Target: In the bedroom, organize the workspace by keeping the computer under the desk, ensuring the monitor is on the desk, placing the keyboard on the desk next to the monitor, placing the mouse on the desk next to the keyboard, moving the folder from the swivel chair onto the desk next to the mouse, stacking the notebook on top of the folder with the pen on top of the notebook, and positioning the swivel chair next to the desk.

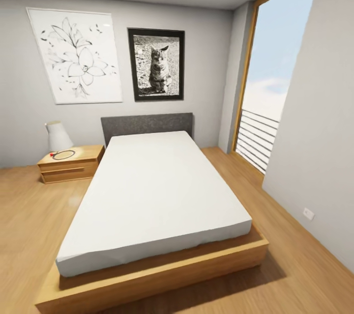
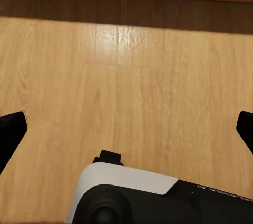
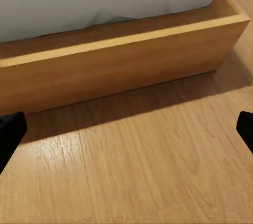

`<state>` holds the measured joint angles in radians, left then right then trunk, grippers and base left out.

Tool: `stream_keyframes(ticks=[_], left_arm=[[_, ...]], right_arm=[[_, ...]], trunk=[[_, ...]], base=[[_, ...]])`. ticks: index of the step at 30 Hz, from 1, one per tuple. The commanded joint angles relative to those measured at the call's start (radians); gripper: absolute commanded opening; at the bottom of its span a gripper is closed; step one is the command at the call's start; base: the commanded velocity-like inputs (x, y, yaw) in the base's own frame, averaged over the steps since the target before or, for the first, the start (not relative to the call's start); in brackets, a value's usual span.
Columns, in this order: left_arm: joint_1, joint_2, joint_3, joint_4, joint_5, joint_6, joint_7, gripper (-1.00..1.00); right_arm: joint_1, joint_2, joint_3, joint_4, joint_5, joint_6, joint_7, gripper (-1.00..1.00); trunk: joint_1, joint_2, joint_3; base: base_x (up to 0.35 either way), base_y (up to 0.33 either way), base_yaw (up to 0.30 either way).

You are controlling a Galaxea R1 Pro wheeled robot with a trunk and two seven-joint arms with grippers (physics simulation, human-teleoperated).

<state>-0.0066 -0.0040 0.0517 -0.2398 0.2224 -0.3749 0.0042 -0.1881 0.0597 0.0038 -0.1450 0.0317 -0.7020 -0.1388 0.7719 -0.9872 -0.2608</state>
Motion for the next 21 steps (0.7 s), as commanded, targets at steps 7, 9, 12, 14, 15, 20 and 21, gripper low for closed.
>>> stream_keyframes(ticks=[7,9,12,14,15,20,21], left_arm=[[0.000,0.000,0.004,0.001,-0.003,-0.002,0.000,1.00],[0.000,0.000,0.004,0.001,-0.003,-0.002,0.000,1.00],[0.000,0.000,0.004,0.001,-0.003,-0.002,0.000,1.00],[0.000,0.001,0.004,0.001,-0.002,-0.003,0.000,1.00],[0.000,0.001,0.004,0.001,-0.002,-0.003,0.000,1.00],[0.000,0.001,0.006,0.001,0.000,-0.003,0.000,1.00],[0.000,0.001,0.006,0.001,0.000,-0.003,0.000,1.00]], right_arm=[[-0.001,0.000,0.001,0.000,0.004,-0.002,-0.005,1.00],[-0.001,0.000,0.002,0.000,0.004,-0.002,-0.005,1.00],[-0.001,0.000,0.001,0.001,0.004,-0.002,-0.005,1.00],[-0.001,0.000,0.002,0.000,0.004,-0.002,-0.005,1.00],[-0.001,0.000,0.001,0.001,0.004,-0.003,-0.005,1.00],[-0.001,0.000,0.001,0.000,0.004,-0.003,-0.005,1.00],[-0.001,0.000,0.001,0.000,0.004,-0.004,-0.005,1.00]], trunk=[[0.000,-0.001,-0.001],[0.000,-0.001,-0.001],[0.000,-0.001,-0.001],[0.000,-0.001,-0.001],[0.000,-0.001,-0.001],[0.000,-0.001,-0.001],[0.000,-0.001,-0.001]], base=[[0.000,0.000,0.284],[0.000,0.000,0.284],[0.029,0.000,0.284],[0.054,0.000,0.284],[0.054,0.000,0.284],[0.022,0.000,0.284],[0.008,0.000,0.284]])
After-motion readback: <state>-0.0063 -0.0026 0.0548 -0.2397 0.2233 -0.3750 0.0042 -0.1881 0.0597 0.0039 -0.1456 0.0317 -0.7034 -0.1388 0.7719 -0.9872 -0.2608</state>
